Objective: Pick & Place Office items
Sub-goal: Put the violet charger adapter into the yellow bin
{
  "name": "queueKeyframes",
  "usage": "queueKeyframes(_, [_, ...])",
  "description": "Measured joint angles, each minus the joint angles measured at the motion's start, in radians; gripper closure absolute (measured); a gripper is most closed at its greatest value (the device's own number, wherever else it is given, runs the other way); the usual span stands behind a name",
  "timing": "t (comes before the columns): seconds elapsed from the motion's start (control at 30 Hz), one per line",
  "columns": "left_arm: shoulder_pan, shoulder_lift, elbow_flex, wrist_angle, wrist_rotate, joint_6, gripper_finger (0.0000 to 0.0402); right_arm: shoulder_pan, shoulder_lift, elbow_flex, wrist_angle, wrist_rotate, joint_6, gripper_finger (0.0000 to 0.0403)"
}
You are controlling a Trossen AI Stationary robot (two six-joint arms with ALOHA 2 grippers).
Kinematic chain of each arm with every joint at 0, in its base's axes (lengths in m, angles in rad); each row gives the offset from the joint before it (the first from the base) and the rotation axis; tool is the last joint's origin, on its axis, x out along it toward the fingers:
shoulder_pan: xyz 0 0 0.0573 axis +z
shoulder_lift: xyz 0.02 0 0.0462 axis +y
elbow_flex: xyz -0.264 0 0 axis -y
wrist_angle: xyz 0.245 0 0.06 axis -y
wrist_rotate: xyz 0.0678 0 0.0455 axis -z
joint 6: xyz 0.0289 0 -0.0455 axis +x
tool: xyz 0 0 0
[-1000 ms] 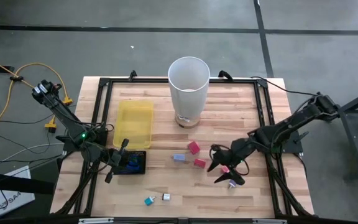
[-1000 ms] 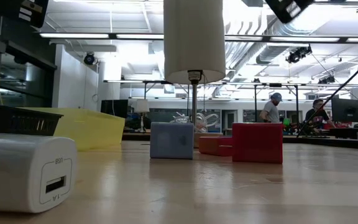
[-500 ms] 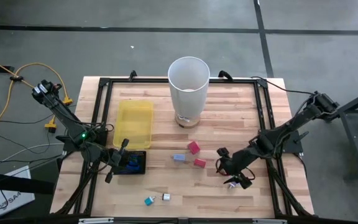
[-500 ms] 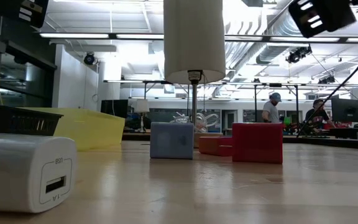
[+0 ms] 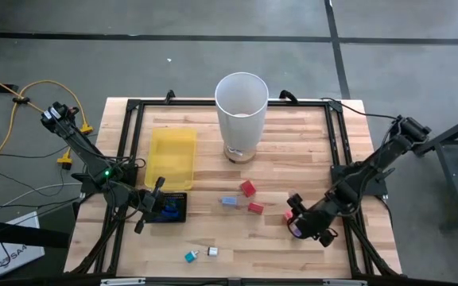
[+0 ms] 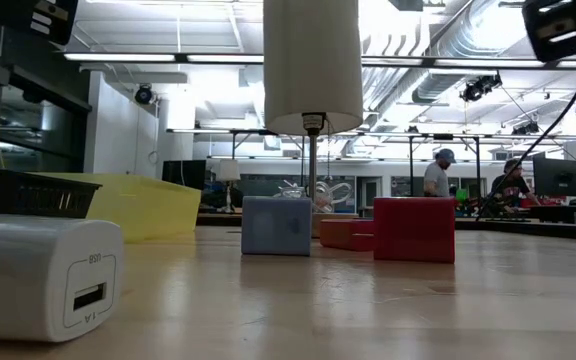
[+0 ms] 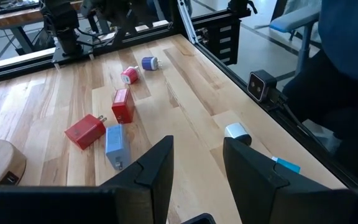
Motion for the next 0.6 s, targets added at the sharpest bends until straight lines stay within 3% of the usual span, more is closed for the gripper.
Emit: queueKeyframes(0.6, [0.0,0.0,0.0,0.001,0.002,0.0,0.0268,0.102,0.023,0.0,-0.112,0.07,0.047,0.0172])
